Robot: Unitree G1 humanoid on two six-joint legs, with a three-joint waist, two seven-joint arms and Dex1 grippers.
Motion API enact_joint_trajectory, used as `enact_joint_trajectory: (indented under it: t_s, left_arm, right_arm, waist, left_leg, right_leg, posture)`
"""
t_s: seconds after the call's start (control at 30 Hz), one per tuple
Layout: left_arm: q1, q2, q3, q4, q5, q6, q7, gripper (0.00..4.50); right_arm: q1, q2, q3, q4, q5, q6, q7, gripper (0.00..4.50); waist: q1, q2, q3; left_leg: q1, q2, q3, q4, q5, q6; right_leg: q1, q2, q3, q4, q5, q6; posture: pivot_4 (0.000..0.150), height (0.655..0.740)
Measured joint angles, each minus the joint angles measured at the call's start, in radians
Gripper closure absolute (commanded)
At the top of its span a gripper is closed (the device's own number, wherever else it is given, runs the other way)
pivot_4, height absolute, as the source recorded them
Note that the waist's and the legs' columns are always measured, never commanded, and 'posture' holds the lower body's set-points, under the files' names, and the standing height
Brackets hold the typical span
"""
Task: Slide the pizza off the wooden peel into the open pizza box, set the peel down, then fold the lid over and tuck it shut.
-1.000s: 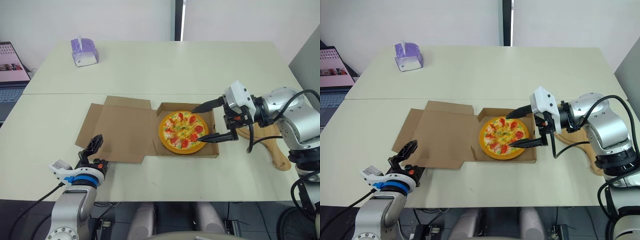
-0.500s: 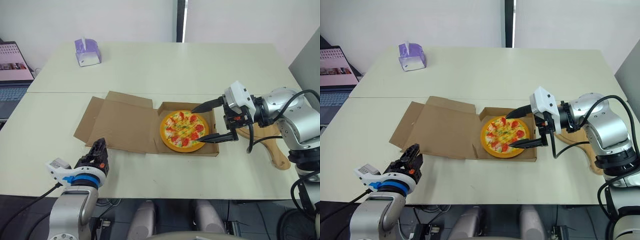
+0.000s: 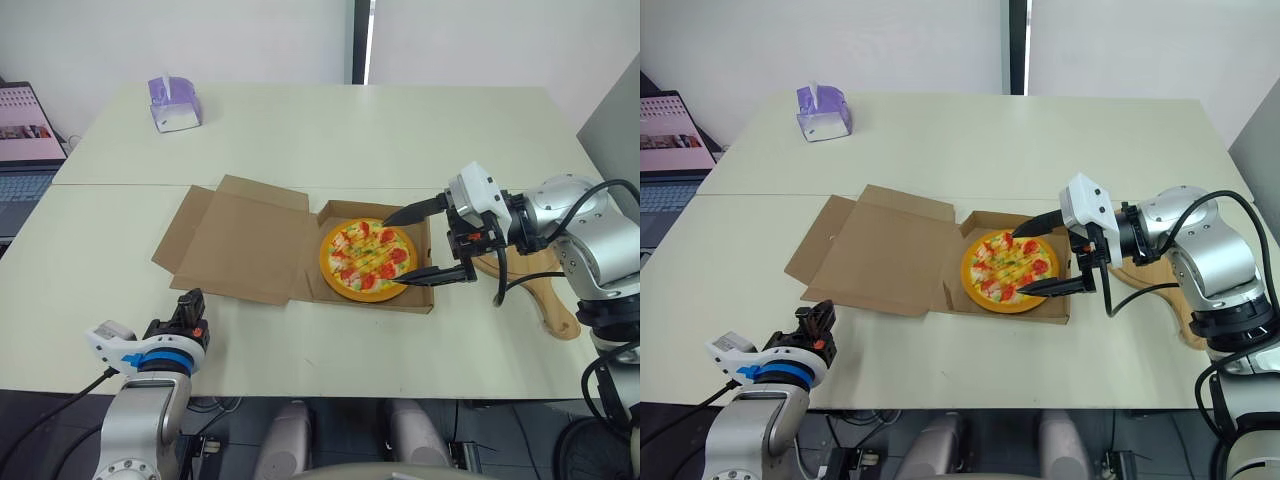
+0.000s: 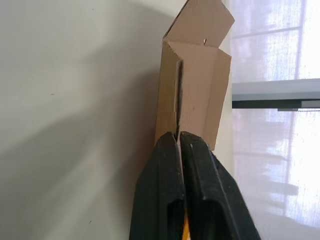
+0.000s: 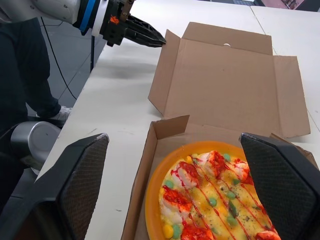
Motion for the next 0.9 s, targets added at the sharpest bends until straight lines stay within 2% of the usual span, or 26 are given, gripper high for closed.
enact_joint_trajectory:
  t_s: [0.17, 0.47, 0.6, 0.9]
  left_arm:
    - [-0.045, 0.002, 0.011, 0.015, 0.008, -0.003, 0.039, 1.97]
    - [-0.054, 0.004, 0.031, 0.075, -0.004, 0.004, 0.062, 1.97]
    - [0.053, -0.023, 0.020, 0.080, -0.015, 0.032, -0.006, 1.97]
    - [-0.096, 0.010, 0.049, 0.194, -0.030, 0.060, -0.003, 1.97]
  right_arm:
    - [0.000, 0.000, 0.000, 0.000, 0.000, 0.000, 0.001, 0.00]
    - [0.000, 0.001, 0.001, 0.000, 0.000, 0.000, 0.006, 0.00]
    - [0.000, -0.002, 0.001, 0.000, 0.000, 0.000, 0.006, 0.00]
    - [0.000, 0.000, 0.002, 0.000, -0.002, 0.000, 0.006, 0.00]
  waist:
    - [0.001, 0.000, 0.000]
    - [0.000, -0.001, 0.001]
    - [-0.003, -0.002, 0.001]
    - [0.001, -0.002, 0.001]
  left_leg:
    - [0.000, 0.000, 0.000, 0.000, 0.000, 0.000]
    - [0.000, 0.000, 0.000, 0.000, 0.000, 0.000]
    - [0.000, 0.000, 0.001, 0.000, 0.000, 0.000]
    - [0.000, 0.000, 0.000, 0.000, 0.000, 0.000]
  right_leg:
    - [0.000, 0.000, 0.000, 0.000, 0.000, 0.000]
    - [0.000, 0.000, 0.000, 0.000, 0.000, 0.000]
    - [0.000, 0.000, 0.000, 0.000, 0.000, 0.000]
    - [0.000, 0.000, -0.001, 0.000, 0.000, 0.000]
  posture:
    - [0.150, 0.7400]
    - [0.150, 0.7400]
    - [0.150, 0.7400]
    - [0.150, 0.7400]
